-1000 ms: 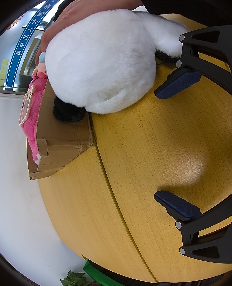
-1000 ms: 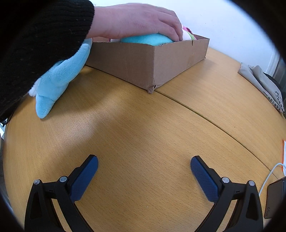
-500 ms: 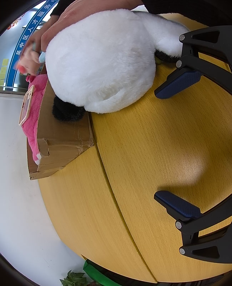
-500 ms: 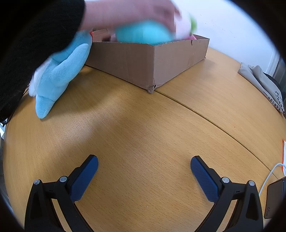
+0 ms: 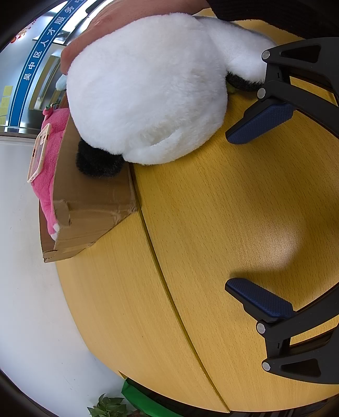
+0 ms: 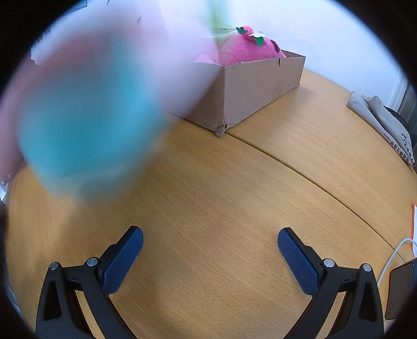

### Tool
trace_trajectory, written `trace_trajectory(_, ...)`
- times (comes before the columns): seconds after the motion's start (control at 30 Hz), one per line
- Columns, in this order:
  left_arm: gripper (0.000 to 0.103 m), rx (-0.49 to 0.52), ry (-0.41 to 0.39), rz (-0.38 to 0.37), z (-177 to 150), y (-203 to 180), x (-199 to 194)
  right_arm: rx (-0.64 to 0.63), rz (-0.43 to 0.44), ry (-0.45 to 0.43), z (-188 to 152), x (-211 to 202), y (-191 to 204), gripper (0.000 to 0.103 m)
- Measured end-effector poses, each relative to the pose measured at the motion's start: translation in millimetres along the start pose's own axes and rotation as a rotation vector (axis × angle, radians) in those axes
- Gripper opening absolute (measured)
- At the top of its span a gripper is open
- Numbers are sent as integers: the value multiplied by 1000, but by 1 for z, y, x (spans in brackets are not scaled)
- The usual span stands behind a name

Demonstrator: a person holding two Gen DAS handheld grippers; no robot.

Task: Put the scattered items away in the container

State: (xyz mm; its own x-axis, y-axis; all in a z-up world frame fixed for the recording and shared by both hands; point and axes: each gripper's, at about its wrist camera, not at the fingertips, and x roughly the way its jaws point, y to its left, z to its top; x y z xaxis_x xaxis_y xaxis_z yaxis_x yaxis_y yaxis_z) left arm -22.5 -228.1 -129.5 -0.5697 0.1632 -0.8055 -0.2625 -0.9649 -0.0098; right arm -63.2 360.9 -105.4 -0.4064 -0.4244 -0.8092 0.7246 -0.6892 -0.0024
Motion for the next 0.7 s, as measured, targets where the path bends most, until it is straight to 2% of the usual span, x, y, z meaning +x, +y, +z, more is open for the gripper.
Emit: trace_trajectory(0.7, 103, -1, 0, 1, 1, -1, 0, 0, 0, 0, 0, -1, 1, 103)
